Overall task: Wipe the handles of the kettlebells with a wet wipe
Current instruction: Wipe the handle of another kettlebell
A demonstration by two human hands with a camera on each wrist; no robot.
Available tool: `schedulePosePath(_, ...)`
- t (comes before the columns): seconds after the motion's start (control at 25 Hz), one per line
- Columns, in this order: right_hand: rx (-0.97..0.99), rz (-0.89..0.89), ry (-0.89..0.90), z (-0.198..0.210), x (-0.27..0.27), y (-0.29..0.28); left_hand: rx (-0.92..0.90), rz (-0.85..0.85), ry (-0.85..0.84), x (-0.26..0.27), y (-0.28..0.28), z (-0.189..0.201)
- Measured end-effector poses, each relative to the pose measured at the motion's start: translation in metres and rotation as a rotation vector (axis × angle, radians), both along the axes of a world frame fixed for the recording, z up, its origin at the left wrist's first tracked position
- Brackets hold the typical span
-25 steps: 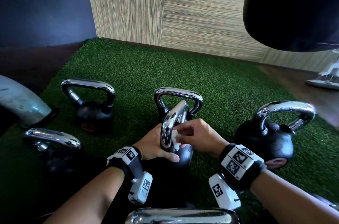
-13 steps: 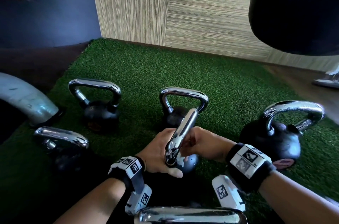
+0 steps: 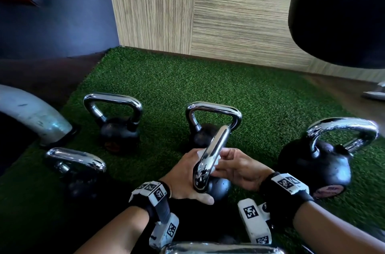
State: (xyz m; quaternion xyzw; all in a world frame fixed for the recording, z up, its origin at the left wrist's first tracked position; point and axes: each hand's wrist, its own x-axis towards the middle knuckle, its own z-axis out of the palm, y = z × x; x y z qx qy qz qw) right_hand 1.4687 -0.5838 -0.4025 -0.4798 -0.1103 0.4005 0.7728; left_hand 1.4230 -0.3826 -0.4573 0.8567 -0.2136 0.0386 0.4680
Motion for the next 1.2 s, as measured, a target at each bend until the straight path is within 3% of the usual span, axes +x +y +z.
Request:
schedulePosePath(0.24, 0.024, -0.311, 0.061, 0.003, 0.009, 0.01, 0.001, 0.028, 0.05, -0.001, -0.001, 0.0)
schedulePosePath(0.44, -0.032, -0.554, -0.012, 0.01, -0.002, 0.022, -0.02, 0.022, 0.068, 0.0, 0.0, -0.001)
schedulePosePath(0.72, -0.365, -0.882, -0.151, 0.021, 0.001, 0.039, 0.046, 0.031, 0.033, -0.001, 0.0, 0.003)
schedulePosePath(1.0, -0.708, -0.95, -0.372, 0.021, -0.006, 0.035, 0.057, 0.028, 0.054, -0.004, 0.001, 0.004)
schedulePosePath(1.2, -0.694, -0.895, -0.283, 0.016, -0.009, 0.035, 0.064, -0.01, 0.047, 0.0, 0.001, -0.002)
